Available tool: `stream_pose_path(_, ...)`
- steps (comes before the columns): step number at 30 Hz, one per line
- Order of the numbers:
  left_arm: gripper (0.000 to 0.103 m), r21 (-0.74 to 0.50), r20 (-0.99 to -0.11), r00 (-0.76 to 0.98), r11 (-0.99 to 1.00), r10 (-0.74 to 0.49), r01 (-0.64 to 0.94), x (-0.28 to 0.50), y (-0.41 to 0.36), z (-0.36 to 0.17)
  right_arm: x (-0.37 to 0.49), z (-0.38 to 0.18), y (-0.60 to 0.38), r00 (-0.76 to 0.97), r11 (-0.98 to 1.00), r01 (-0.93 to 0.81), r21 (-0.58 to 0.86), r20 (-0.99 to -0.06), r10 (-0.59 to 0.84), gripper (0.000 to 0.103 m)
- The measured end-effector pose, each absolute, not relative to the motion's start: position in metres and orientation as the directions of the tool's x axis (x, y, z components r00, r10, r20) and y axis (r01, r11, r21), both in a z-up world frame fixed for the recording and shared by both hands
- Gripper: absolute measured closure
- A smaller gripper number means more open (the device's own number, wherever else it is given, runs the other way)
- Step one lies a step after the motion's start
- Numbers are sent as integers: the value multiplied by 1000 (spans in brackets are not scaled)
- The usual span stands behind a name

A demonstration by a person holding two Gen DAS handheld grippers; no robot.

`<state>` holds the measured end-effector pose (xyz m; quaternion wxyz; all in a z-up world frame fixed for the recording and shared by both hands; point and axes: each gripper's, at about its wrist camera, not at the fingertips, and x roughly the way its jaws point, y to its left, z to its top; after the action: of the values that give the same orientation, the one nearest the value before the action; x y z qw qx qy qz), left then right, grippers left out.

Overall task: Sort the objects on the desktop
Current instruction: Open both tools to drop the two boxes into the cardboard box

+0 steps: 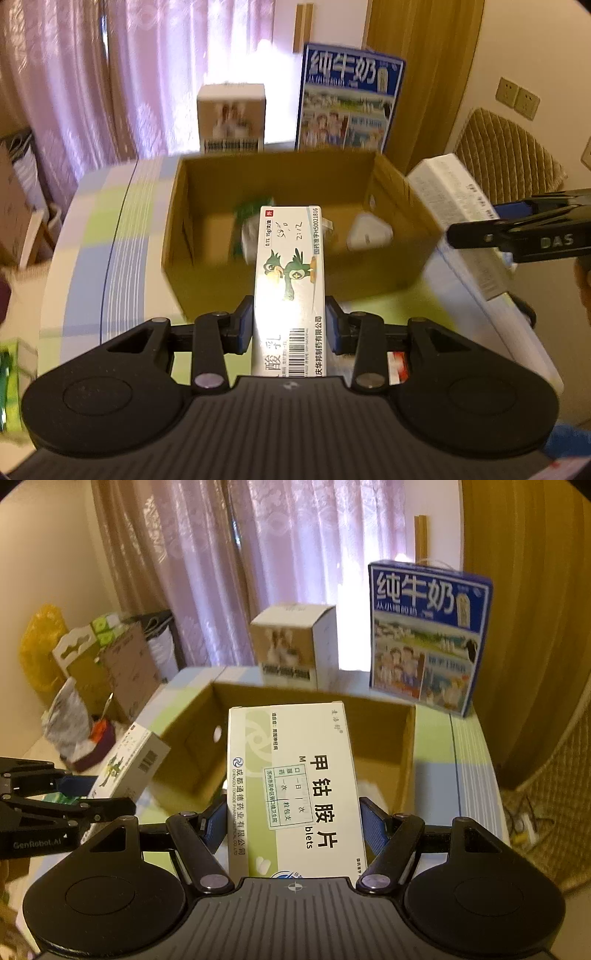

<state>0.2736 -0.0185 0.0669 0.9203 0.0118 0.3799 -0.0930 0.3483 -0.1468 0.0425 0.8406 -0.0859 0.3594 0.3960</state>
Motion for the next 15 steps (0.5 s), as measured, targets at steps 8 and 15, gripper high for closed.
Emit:
stream_pose_path(8, 70, -52, -681, 711, 981, -173, 188, 351, -25, 73, 407, 26, -119, 428, 708, -681, 185, -684, 591, 34)
stream_pose_path(15, 70, -66, -696, 692, 977, -191, 203, 392, -33, 50, 430, 5, -104, 419, 721, -665, 195, -702, 576, 34)
